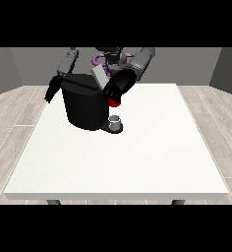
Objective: Insert the coffee pod into the coffee machine and close the lid
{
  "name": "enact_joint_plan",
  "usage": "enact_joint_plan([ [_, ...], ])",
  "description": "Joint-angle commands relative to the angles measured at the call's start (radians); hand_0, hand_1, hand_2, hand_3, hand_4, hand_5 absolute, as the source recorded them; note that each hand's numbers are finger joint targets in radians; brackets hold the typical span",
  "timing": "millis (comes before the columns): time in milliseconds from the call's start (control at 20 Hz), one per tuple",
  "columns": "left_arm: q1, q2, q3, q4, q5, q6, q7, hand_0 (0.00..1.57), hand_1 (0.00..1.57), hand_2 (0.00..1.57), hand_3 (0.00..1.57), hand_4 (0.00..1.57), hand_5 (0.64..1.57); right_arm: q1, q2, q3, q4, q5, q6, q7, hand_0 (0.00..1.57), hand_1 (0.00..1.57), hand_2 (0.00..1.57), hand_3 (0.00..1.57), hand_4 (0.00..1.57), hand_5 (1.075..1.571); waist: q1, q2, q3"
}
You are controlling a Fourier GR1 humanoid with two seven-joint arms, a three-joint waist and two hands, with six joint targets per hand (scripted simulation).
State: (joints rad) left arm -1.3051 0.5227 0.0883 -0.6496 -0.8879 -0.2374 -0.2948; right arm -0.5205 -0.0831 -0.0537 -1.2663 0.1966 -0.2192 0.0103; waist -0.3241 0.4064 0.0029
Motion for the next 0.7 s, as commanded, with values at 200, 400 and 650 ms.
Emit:
enact_joint_plan([
  [200,-0.014,0.055,0.01,0.043,-0.04,0.031,0.016,0.0,0.0,0.62,0.49,0.0,1.571,0.005,0.017,0.031,-0.033,0.014,0.004,0.027,0.0,0.0,0.0,0.0,0.08,1.571,-0.027,0.001,-0.0026],
  [400,0.027,0.017,0.01,0.025,-0.034,0.068,-0.01,0.0,0.0,0.53,0.44,0.0,1.571,0.011,0.019,0.013,-0.02,-0.006,0.007,0.031,0.0,0.0,0.0,0.0,0.13,1.571,0.008,-0.016,-0.0028],
  [650,0.057,0.012,0.003,0.041,-0.038,0.013,0.01,0.0,0.0,0.33,0.23,0.0,1.571,0.071,0.0,0.009,-0.001,-0.018,0.04,0.014,0.0,0.0,0.0,0.0,0.0,1.571,0.021,-0.09,-0.0025],
])
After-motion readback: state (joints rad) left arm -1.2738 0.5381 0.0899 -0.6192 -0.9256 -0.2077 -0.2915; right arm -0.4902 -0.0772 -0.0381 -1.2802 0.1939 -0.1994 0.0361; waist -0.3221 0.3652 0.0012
